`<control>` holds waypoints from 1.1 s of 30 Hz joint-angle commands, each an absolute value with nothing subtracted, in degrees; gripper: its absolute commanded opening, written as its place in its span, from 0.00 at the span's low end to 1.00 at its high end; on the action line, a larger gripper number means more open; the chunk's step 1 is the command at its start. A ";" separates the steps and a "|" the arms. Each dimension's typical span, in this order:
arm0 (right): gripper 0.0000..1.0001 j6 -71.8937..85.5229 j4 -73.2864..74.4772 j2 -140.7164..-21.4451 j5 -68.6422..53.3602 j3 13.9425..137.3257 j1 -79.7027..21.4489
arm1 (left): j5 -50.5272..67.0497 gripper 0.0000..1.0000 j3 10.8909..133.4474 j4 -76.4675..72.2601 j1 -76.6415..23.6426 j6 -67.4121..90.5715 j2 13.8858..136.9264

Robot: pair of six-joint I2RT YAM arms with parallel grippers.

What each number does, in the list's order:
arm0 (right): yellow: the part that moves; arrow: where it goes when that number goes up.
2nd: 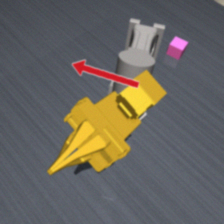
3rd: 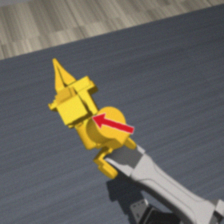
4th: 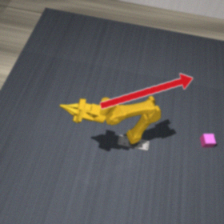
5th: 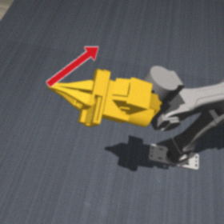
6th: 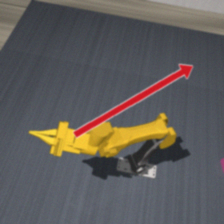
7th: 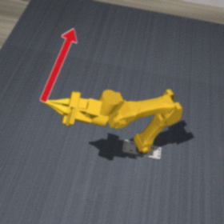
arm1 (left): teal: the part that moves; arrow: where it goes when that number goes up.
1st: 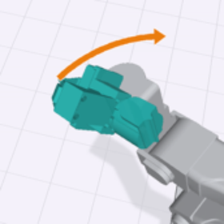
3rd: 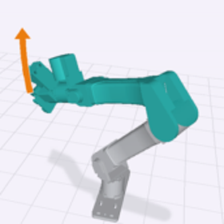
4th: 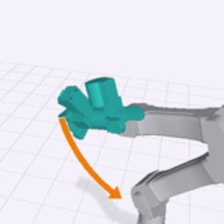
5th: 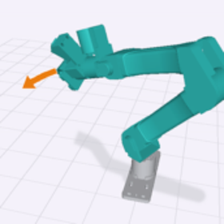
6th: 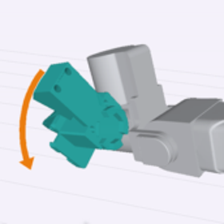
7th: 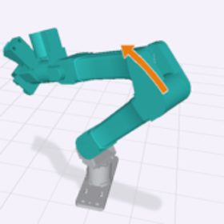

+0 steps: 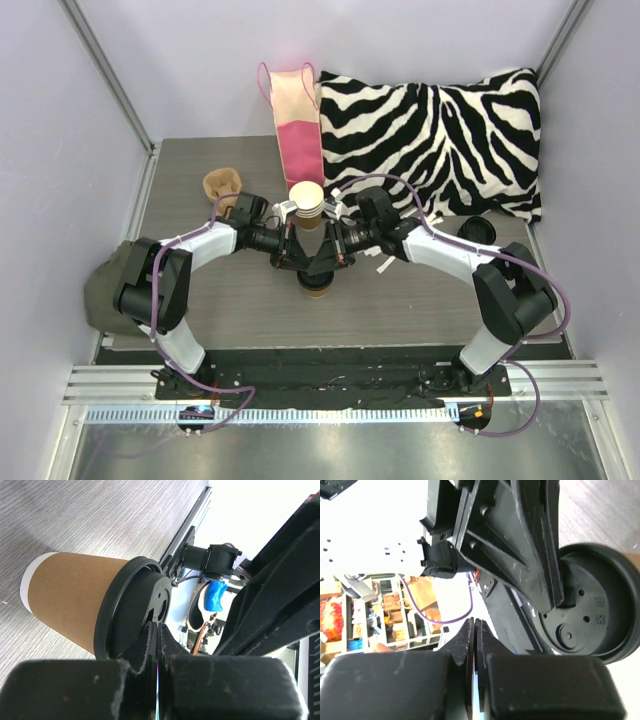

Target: Pack the takeout coffee

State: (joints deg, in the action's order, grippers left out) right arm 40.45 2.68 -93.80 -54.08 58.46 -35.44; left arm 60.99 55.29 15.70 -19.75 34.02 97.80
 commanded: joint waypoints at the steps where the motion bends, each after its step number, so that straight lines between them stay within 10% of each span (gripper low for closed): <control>1: 0.04 38.08 2.98 -93.69 -50.72 59.94 -36.99 | 52.82 0.00 54.05 19.07 -19.60 31.38 99.93; 33: 0.01 37.80 1.82 -95.88 -53.27 54.58 -33.84 | 62.31 0.00 57.22 0.36 -18.90 50.88 89.12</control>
